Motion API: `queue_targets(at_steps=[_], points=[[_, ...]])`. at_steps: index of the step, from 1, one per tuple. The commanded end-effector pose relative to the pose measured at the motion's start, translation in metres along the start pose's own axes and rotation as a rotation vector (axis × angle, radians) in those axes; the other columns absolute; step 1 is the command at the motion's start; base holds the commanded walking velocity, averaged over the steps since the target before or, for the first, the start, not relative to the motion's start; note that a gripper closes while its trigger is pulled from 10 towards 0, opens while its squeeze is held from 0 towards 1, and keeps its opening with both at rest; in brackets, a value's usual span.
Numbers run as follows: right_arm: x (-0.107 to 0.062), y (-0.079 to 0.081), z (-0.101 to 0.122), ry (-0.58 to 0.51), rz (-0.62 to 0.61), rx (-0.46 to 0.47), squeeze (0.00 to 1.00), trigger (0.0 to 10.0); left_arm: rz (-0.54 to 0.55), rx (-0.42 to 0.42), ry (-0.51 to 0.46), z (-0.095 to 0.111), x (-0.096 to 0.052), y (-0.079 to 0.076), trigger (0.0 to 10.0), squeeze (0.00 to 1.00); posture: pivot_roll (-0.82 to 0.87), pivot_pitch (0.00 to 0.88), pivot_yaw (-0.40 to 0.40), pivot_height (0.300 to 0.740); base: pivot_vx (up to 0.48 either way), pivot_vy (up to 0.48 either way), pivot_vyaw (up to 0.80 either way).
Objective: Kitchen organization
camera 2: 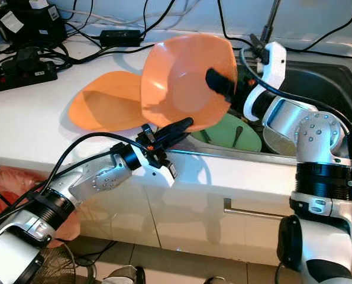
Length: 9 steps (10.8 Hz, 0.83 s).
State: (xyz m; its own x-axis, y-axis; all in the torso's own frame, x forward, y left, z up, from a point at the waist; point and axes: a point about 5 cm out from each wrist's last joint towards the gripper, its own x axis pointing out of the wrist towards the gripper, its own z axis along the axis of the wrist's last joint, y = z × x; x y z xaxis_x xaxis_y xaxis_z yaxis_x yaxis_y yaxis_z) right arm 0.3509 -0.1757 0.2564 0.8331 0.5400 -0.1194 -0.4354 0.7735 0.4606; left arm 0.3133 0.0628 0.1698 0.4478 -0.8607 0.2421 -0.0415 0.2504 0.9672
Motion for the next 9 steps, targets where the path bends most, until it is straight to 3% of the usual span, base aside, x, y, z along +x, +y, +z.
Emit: queue_targets(at_steps=[1, 4, 5, 7, 8, 9], points=[[-0.0009, -0.0011, 0.003, 0.021, -0.025, -0.023, 0.0, 0.0, 0.048, 0.025, -0.058, 0.0079, 0.0071, 0.009, 0.0, 0.0, 0.05, 0.08, -0.009, 0.74, 0.0, 0.0, 0.0], [-0.0003, -0.0003, 0.0049, 0.02, -0.03, -0.03, 0.0, 0.0, 0.053, 0.024, -0.05, 0.0077, 0.0066, 0.0092, 0.0, 0.0, 0.05, 0.081, -0.011, 0.74, 0.0, 0.0, 0.0], [0.0, -0.0004, 0.0041, 0.018, -0.032, -0.031, 0.0, 0.0, 0.054, 0.027, -0.047, 0.0071, 0.0063, 0.0093, 1.9, 0.0, 0.05, 0.079, -0.01, 0.74, 0.0, 0.0, 0.0], [0.0002, -0.0004, 0.0038, 0.015, -0.032, -0.03, 0.0, 0.0, 0.057, 0.03, -0.051, 0.0069, 0.0066, 0.0106, 2.3, 0.0, 0.05, 0.078, -0.008, 0.74, 0.0, 0.0, 0.0], [0.0001, -0.0004, 0.0033, 0.014, -0.032, -0.03, 0.0, 0.0, 0.059, 0.033, -0.054, 0.0071, 0.0076, 0.0109, 3.7, 0.0, 0.05, 0.075, -0.006, 0.74, 0.0, 0.0, 0.0], [-0.0001, -0.0003, 0.0028, 0.015, -0.031, -0.03, 0.0, 0.0, 0.06, 0.034, -0.055, 0.0072, 0.0083, 0.0112, 4.4, 0.0, 0.05, 0.077, -0.008, 0.74, 0.0, 0.0, 0.0]])
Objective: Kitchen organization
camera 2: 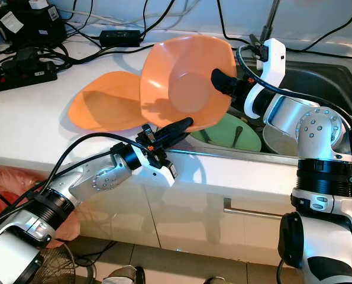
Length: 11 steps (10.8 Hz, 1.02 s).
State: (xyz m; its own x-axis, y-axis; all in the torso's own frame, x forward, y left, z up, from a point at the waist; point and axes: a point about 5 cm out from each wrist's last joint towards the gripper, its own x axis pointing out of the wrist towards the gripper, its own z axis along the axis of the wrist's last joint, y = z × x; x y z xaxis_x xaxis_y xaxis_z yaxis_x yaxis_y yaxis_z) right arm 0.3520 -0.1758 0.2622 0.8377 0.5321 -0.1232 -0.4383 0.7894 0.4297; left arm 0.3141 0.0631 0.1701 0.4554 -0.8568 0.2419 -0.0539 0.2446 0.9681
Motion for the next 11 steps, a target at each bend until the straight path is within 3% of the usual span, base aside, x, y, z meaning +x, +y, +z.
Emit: queue_targets(at_steps=[1, 3, 4, 5, 6, 11], points=[[-0.0005, -0.0024, -0.003, 0.016, -0.022, 0.003, 0.0, 0.0, 0.061, 0.021, -0.065, 0.0082, 0.0083, 0.0113, 4.6, 0.0, 0.05, 0.076, -0.008, 0.74, 0.0, 0.0, 0.0], [-0.0008, -0.0021, -0.0032, 0.016, -0.021, 0.004, 0.0, 0.0, 0.057, 0.027, -0.065, 0.0087, 0.0083, 0.0102, 5.2, 0.0, 0.05, 0.077, -0.008, 0.74, 0.0, 0.0, 0.0], [-0.0006, -0.002, -0.0033, 0.016, -0.02, 0.005, 0.0, 0.0, 0.06, 0.03, -0.063, 0.0085, 0.0086, 0.0108, 7.1, 0.0, 0.05, 0.077, -0.008, 0.74, 0.0, 0.0, 0.0], [-0.0001, -0.0017, -0.0038, 0.017, -0.018, 0.006, 0.0, 0.0, 0.062, 0.026, -0.061, 0.008, 0.0089, 0.011, 10.0, 0.34, 0.05, 0.078, -0.008, 0.74, 0.0, 0.0, 0.0], [0.0, -0.0015, -0.004, 0.017, -0.017, 0.007, 0.0, 0.0, 0.066, 0.019, -0.061, 0.0081, 0.0089, 0.0114, 10.0, 1.0, 0.05, 0.078, -0.008, 0.74, 0.0, 0.0, 0.0], [0.0002, -0.003, -0.005, -0.009, -0.038, 0.024, 0.0, 0.0, 0.146, -0.056, -0.087, 0.0124, 0.0089, 0.0189, 10.0, 1.0, 0.05, 0.078, -0.006, 0.74, 0.0, 0.0, 0.0]])
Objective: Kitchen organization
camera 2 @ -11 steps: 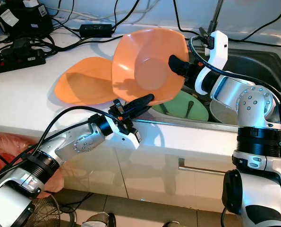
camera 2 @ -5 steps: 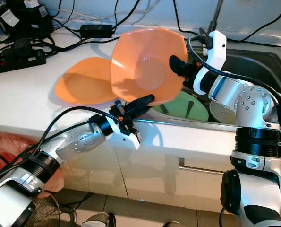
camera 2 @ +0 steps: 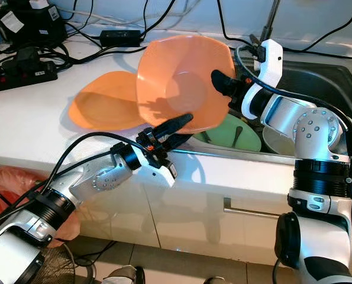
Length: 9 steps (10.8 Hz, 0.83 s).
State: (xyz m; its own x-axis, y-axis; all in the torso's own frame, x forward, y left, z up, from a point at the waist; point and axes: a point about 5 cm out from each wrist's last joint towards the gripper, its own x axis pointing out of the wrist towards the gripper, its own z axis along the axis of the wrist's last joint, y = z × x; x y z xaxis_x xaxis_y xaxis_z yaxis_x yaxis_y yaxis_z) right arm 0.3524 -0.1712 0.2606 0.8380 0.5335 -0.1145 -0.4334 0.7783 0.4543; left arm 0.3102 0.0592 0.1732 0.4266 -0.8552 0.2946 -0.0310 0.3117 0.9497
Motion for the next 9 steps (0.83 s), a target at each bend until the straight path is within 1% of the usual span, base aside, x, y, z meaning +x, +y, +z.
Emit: queue_targets(at_steps=[1, 3, 5, 7, 8, 9], points=[[-0.003, -0.008, -0.001, -0.029, -0.064, 0.004, 0.0, 0.0, 0.121, -0.028, -0.085, 0.012, 0.009, 0.02, 10.0, 1.0, 0.05, 0.078, -0.006, 0.74, 0.0, 0.0, 0.0], [-0.001, -0.013, 0.004, -0.11, -0.132, 0.031, 0.0, 0.0, 0.153, -0.093, -0.116, 0.02, 0.01, 0.023, 10.0, 1.0, 0.05, 0.078, -0.005, 0.74, 0.0, 0.0, 0.0], [-0.001, -0.018, 0.006, -0.18, -0.195, 0.066, 0.0, 0.0, 0.161, -0.118, -0.111, 0.021, 0.009, 0.023, 10.0, 1.0, 0.05, 0.078, -0.004, 0.74, 0.0, 0.0, 0.0], [-0.001, -0.023, 0.008, -0.254, -0.265, 0.078, 0.0, 0.0, 0.193, -0.168, -0.1, 0.025, 0.011, 0.028, 10.0, 1.0, 0.05, 0.081, 0.0, 0.74, 0.0, 0.0, 0.0], [-0.002, -0.027, 0.009, -0.283, -0.306, 0.05, 0.0, 0.0, 0.223, -0.214, -0.073, 0.026, 0.012, 0.031, 10.0, 1.0, 0.05, 0.081, 0.001, 0.74, 0.0, 0.0, 0.0], [-0.005, -0.036, 0.008, -0.295, -0.37, 0.003, 0.0, 0.0, 0.267, -0.315, 0.051, 0.019, 0.01, 0.026, 10.0, 1.0, 0.06, 0.08, 0.006, 0.74, 0.0, 0.0, 0.0]])
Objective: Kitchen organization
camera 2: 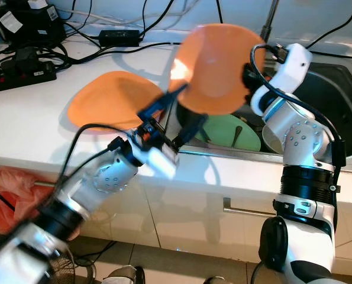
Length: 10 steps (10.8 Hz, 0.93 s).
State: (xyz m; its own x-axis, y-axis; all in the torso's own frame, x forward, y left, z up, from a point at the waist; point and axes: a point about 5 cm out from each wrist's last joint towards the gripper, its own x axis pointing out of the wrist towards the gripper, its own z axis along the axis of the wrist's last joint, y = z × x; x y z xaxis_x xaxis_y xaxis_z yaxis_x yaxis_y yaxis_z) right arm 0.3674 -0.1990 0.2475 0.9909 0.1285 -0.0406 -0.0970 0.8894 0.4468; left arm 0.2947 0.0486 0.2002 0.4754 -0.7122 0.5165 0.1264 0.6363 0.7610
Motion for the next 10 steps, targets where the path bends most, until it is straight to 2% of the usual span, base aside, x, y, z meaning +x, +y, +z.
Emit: queue_targets(at_steps=[1, 2, 3, 4, 7, 9, 10], points=[[-0.002, -0.009, 0.007, -0.053, -0.047, -0.043, 0.0, 0.0, 0.024, -0.025, 0.072, -0.007, -0.006, 0.002, 10.0, 1.0, 0.06, 0.08, 0.006, 0.74, 0.0, 0.0, 0.0], [-0.003, -0.02, 0.007, -0.072, -0.1, -0.098, 0.0, 0.0, 0.077, -0.051, 0.131, -0.011, -0.012, 0.007, 10.0, 1.0, 0.06, 0.079, 0.005, 0.74, 0.0, 0.0, 0.0], [-0.005, -0.031, 0.007, -0.094, -0.155, -0.211, 0.0, 0.0, 0.167, -0.095, 0.167, -0.011, -0.014, 0.016, 10.0, 1.0, 0.06, 0.077, 0.008, 0.74, 0.0, 0.0, 0.0], [-0.006, -0.037, 0.007, -0.108, -0.19, -0.266, 0.0, 0.0, 0.197, -0.105, 0.201, -0.013, -0.015, 0.019, 10.0, 1.0, 0.06, 0.071, 0.011, 0.74, 0.0, 0.0, 0.0], [-0.01, -0.053, -0.005, -0.09, -0.247, -0.347, 0.0, 0.0, 0.298, -0.134, 0.34, -0.028, -0.019, 0.037, 10.0, 1.0, 0.06, 0.069, 0.022, 0.74, 0.0, 0.0, 0.0], [-0.012, -0.065, -0.018, -0.043, -0.267, -0.377, 0.0, 0.0, 0.322, -0.161, 0.417, -0.034, -0.025, 0.041, 10.0, 1.0, 0.06, 0.071, 0.023, 0.74, 0.0, 0.0, 0.0], [-0.014, -0.07, -0.024, -0.013, -0.278, -0.363, 0.0, 0.0, 0.326, -0.179, 0.445, -0.036, -0.028, 0.04, 10.0, 1.0, 0.07, 0.069, 0.024, 0.74, 0.0, 0.0, 0.0]])
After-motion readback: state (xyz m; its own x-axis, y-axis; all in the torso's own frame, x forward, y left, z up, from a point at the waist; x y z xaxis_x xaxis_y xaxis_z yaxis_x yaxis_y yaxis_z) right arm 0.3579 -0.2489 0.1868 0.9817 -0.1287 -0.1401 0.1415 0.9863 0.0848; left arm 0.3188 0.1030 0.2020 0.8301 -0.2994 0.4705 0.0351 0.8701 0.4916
